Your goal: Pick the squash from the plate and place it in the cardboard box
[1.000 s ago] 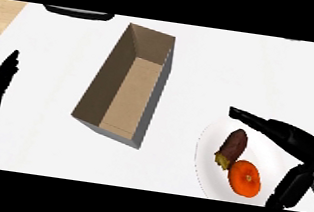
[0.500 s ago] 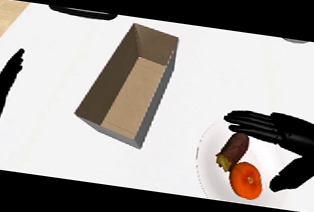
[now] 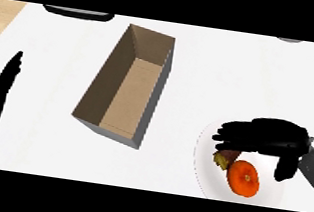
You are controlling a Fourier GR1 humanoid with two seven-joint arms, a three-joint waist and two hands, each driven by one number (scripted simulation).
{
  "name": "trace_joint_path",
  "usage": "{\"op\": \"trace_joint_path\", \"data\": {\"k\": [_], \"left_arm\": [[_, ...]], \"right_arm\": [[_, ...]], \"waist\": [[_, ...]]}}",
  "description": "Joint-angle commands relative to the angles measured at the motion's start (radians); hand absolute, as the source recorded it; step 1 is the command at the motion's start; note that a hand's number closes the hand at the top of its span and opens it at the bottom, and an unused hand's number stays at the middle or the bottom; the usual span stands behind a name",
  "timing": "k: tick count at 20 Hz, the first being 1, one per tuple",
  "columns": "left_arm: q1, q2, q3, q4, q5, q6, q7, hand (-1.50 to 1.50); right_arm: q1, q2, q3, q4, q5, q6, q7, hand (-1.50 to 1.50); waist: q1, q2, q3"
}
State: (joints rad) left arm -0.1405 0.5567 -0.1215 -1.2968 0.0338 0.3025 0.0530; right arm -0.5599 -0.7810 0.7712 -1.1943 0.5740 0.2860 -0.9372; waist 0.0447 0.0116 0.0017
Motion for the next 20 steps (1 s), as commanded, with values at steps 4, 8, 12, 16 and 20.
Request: {"op": "trace_joint_path", "data": {"k": [4,8,12,16,20], "left_arm": [[0.030,-0.020,0.032,0.006,-0.014,-0.013,-0.016,0.00],[0.013,-0.038,0.062,0.084,-0.037,-0.015,-0.072,0.00],[0.039,-0.017,0.076,0.003,-0.049,-0.032,0.005,0.00],[0.068,-0.080,0.048,-0.034,-0.103,0.029,-0.003,0.00],[0.042,-0.045,0.091,0.018,-0.075,-0.029,-0.029,0.00]], "right_arm": [[-0.060,0.109,0.053,0.203,0.157,-0.049,-0.154,-1.50],[-0.081,0.160,0.041,0.226,0.184,-0.035,-0.155,-1.50],[-0.066,0.165,0.030,0.217,0.214,-0.018,-0.150,-1.50],[-0.043,0.167,0.027,0.228,0.226,-0.036,-0.174,-1.50],[-0.027,0.151,0.059,0.154,0.205,0.003,-0.187,-1.50]], "waist": [[-0.026,-0.008,-0.001],[-0.035,-0.008,-0.002],[-0.038,-0.011,-0.002],[-0.037,-0.011,-0.002],[-0.044,-0.012,-0.002]]}}
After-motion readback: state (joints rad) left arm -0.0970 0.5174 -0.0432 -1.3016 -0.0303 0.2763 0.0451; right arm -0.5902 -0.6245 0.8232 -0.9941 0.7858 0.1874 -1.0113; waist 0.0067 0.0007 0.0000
